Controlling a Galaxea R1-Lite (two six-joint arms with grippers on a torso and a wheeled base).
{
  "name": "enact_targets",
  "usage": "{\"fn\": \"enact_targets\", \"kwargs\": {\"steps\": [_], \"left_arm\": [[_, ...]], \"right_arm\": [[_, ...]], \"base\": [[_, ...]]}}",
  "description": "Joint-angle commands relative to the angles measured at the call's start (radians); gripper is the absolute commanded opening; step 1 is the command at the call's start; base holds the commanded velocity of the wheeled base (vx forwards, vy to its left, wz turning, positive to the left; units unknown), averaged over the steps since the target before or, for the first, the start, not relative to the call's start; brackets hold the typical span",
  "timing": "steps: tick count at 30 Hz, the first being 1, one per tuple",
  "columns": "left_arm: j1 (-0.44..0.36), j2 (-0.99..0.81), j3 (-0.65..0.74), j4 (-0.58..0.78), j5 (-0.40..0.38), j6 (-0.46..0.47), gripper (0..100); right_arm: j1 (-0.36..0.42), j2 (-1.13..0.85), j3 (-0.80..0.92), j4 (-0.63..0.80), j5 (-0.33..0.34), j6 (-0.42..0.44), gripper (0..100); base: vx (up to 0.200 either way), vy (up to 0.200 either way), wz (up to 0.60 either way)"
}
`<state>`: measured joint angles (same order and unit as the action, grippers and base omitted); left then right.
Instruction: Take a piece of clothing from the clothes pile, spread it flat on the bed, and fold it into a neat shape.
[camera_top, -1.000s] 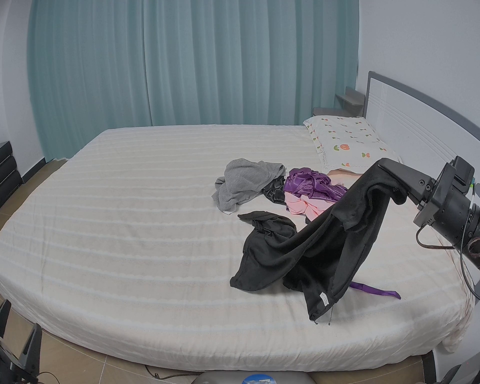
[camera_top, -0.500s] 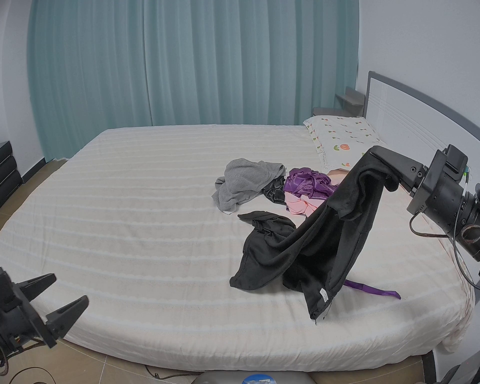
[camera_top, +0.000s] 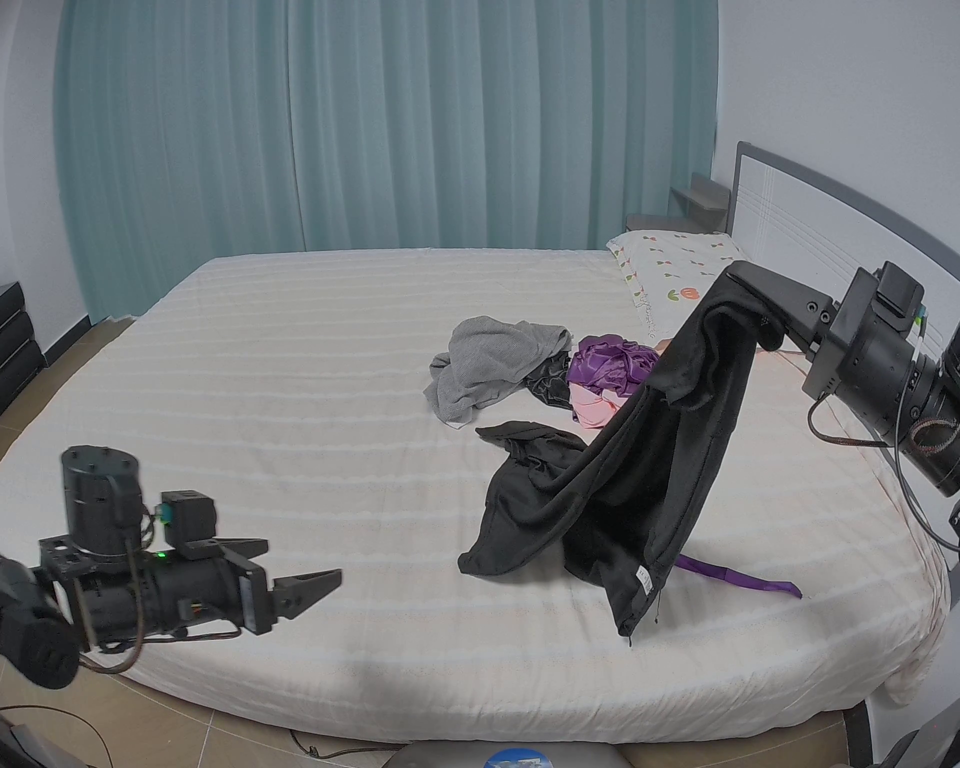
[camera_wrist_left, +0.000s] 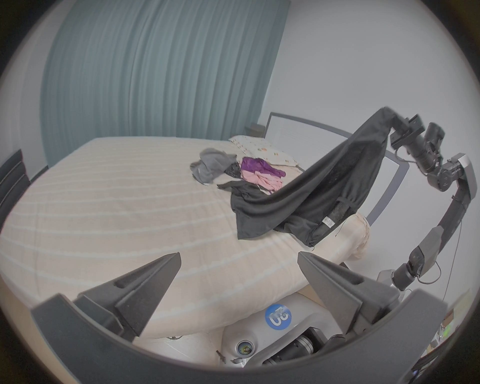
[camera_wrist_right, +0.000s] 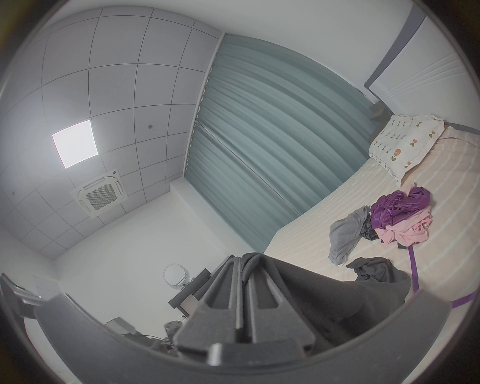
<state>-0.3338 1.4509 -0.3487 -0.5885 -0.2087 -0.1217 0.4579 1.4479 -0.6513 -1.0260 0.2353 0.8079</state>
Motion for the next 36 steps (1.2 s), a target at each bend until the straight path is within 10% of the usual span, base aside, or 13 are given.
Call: {"fn": "enact_targets", "kwargs": {"steps": [1,29,30,36], "left_arm": [[-0.277,0.761,-0.234,-0.335,0.052,-0.105,100],[-0.286,1.134,-0.694,-0.438,0.129,-0.262,100],[-0.286,1.134,-0.696,-0.438,0.129,-0.266,0],[-0.281,1.126,-0.707,-0.439,0.181,-0.303,0]], "right_arm": [[0.013,0.051,-0.088,0.003,-0.001,-0.010,0],[0.030,0.045,-0.085,0.003,-0.008,-0.010,0],[0.028,0.045,-0.085,0.003,-0.008,-0.010,0],[-0.005,0.048,-0.060,0.003,-0.008,-0.010,0]], "base": [[0.000,0.000,0.00],[0.000,0.000,0.00],[0.000,0.000,0.00],[0.000,0.000,0.00]]}}
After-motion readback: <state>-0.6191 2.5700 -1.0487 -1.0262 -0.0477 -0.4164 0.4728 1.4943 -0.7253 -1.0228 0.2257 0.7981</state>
